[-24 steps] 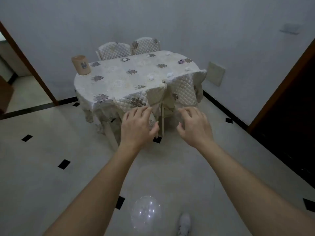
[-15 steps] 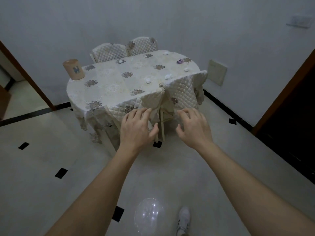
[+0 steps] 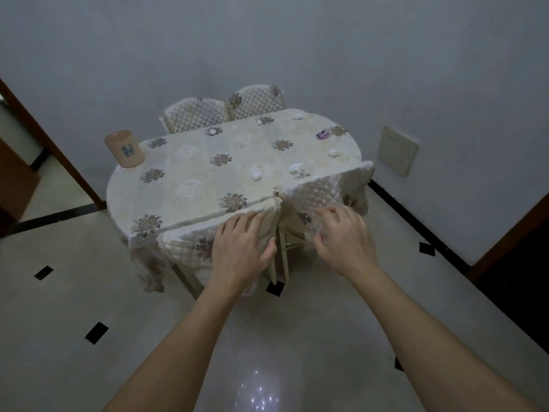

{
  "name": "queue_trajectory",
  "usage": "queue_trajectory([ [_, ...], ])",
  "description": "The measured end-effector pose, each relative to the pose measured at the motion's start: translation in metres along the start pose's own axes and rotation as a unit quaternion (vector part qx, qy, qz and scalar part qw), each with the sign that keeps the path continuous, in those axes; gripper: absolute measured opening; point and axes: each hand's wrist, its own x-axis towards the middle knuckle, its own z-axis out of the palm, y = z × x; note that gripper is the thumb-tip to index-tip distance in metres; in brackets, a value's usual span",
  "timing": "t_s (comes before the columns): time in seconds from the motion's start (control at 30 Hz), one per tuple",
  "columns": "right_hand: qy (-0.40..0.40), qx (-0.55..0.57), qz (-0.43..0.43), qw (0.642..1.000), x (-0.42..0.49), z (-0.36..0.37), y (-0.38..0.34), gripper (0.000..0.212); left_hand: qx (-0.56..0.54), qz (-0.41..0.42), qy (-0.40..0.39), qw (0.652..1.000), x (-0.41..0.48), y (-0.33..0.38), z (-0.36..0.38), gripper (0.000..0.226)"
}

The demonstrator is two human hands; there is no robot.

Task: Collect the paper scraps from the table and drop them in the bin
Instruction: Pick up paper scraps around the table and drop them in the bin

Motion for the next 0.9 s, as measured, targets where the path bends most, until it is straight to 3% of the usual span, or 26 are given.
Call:
queue_trajectory([
  [0.37,-0.004,0.007,0.001,1.000,0.092,0.066,0.063,0.034,-0.019,0.003,-0.009,1.000,0.113,-0.012,0.089,0.052],
  [0.9,-0.043,-0.009,0.000,0.999,0.337,0.193,0.121,0.036,-0.058,-0.019,-0.054,0.997,0.354,-0.087,0.216,0.051],
])
